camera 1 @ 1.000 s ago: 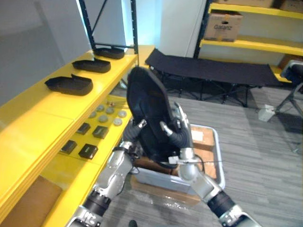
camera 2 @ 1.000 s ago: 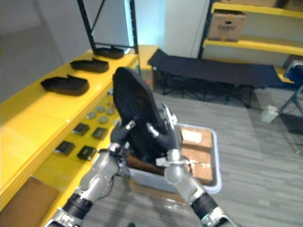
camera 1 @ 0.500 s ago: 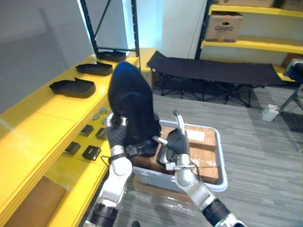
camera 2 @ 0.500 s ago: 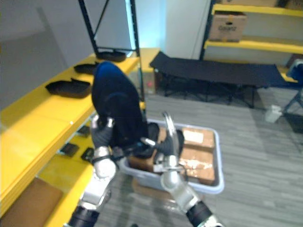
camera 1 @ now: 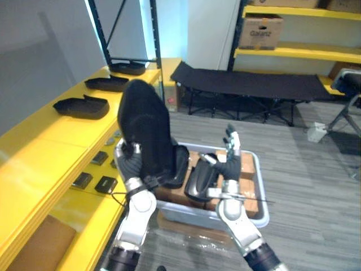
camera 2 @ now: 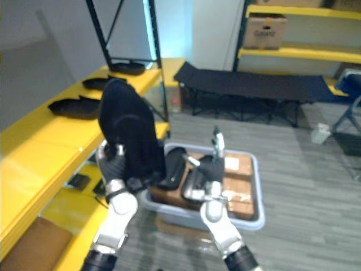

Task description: Walk over and take plastic housings, then place them on the shelf

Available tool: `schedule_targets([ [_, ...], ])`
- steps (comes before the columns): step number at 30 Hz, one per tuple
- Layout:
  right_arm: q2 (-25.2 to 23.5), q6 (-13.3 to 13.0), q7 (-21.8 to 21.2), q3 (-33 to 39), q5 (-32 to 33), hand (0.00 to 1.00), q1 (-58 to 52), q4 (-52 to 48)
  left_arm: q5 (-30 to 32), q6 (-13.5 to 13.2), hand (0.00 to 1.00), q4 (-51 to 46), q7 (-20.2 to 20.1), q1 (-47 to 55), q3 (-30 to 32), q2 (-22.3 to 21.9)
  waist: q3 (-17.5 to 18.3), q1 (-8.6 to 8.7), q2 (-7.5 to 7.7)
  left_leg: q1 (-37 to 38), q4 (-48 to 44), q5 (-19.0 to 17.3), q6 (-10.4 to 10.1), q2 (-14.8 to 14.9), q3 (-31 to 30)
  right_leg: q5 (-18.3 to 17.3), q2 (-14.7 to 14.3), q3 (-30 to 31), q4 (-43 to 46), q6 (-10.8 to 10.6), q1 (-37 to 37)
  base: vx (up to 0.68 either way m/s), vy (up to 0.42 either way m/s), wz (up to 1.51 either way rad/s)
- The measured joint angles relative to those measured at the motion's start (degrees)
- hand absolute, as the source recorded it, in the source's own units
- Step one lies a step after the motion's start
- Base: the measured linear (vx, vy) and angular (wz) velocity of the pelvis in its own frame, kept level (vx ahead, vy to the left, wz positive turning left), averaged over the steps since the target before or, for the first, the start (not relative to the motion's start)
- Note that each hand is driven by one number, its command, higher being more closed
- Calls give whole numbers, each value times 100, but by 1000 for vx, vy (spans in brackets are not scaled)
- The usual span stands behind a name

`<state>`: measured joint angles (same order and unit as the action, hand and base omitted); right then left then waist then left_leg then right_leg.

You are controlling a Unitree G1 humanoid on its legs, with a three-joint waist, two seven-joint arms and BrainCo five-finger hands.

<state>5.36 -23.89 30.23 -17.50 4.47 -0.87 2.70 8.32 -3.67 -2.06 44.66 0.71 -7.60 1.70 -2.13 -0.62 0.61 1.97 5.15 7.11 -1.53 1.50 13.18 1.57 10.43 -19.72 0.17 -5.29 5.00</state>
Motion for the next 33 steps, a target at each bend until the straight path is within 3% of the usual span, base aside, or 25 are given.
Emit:
schedule_targets([
  [4,-166,-9,-504,1164,958,0,-972,18,-301,-256,100,47,-9,524,320,15,-8,19,1,-8,2,-75,-22,24,144,-28,-3,130,23,-16,-108,10,16,-18],
  [6,-157,-9,-945,1829,1332,0,-1554,84,-523,-452,100,36,-76,850,548,12,-14,147,11,-9,2,-111,-32,30,212,-30,-6,242,24,-19,-156,24,15,-21],
  [9,-158,-9,-1437,2221,1611,0,-2069,241,-626,-712,100,-89,-326,1105,697,12,-22,231,27,-10,3,-142,-31,58,325,-30,-31,327,16,-19,-212,26,7,-20],
  [14,-264,-33,-1703,2267,1705,0,-2263,321,-799,-1260,100,-499,-778,1204,679,8,-26,327,24,-10,2,-173,-64,104,474,-29,-76,476,7,-19,-302,20,-3,-16],
  [20,-303,-92,-1740,2280,1469,0,-2194,321,-791,-1347,100,-640,-712,1203,707,10,-21,306,17,-8,0,-193,-74,112,493,-7,-102,545,-26,-15,-311,42,-1,-4],
  [25,-289,-91,-2164,2151,1512,0,-1687,323,-674,-1238,100,-905,-434,1202,861,0,-26,290,29,-76,-1,-197,-79,60,345,39,-78,340,-82,-67,-247,37,7,15],
  [27,-270,-87,-2194,1891,1517,0,-1466,364,-501,-1179,100,-1082,-368,1193,1002,-6,-31,231,27,-144,-2,-180,-69,17,79,43,-44,45,-98,-85,-132,29,19,69],
  [33,-187,-51,-2285,801,1258,0,-439,760,-339,-1034,100,-1748,-194,1514,2064,-249,-218,-395,40,-262,-1,-57,37,-242,-872,-68,125,-1021,-121,-196,382,13,38,85],
])
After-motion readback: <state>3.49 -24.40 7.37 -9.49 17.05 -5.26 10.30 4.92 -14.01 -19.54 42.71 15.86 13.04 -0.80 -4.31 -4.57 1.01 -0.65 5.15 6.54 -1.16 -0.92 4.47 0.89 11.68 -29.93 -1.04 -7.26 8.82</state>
